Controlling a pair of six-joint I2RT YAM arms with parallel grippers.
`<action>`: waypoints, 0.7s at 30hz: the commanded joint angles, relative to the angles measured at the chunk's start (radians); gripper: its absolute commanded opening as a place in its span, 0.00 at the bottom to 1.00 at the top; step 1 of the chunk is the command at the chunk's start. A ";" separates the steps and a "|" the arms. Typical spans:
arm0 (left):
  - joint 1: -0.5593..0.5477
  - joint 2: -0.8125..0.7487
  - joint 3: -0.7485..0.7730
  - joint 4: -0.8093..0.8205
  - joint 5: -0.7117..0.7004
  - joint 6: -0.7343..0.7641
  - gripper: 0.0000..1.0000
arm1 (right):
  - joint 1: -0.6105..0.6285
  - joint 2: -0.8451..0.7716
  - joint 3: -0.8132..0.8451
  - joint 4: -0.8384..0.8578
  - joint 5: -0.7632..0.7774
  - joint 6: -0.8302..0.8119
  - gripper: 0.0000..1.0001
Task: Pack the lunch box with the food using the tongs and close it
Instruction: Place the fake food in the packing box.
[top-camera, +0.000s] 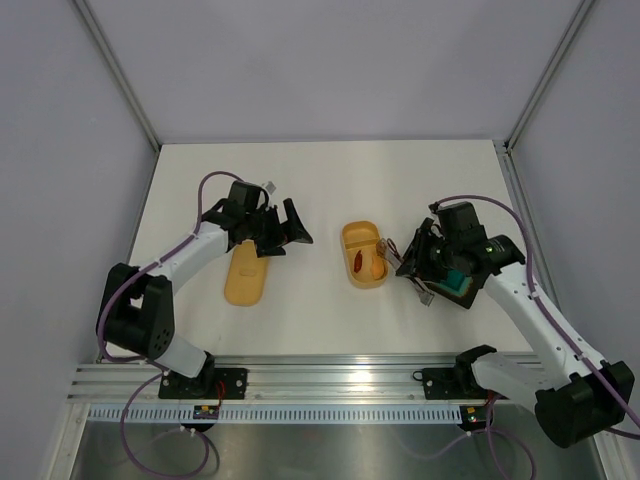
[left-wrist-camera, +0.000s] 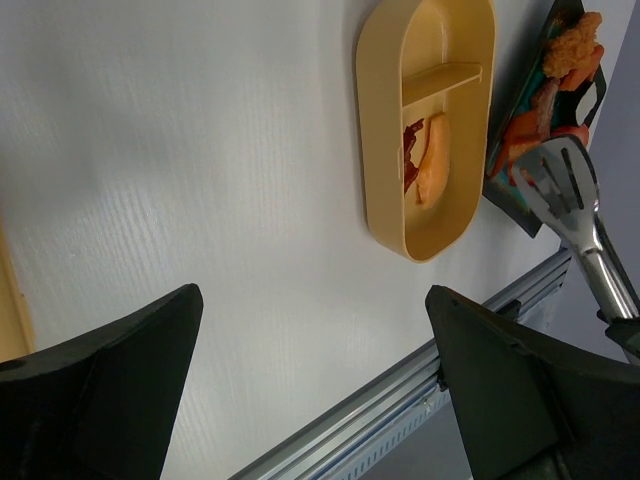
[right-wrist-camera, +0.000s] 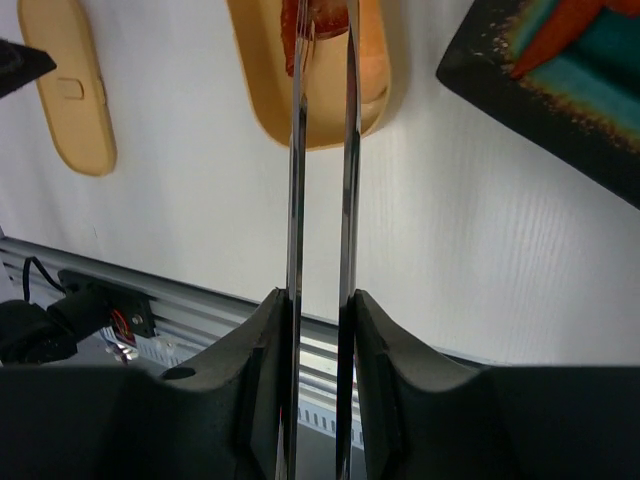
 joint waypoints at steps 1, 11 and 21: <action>0.005 -0.055 0.031 0.038 0.001 -0.008 0.99 | 0.079 0.013 0.071 0.011 0.014 -0.020 0.34; 0.004 -0.128 0.015 0.014 -0.015 0.007 0.99 | 0.151 0.056 0.072 0.035 0.091 0.027 0.48; 0.004 -0.156 0.007 0.006 -0.021 0.007 0.99 | 0.168 0.058 0.080 0.032 0.132 0.039 0.57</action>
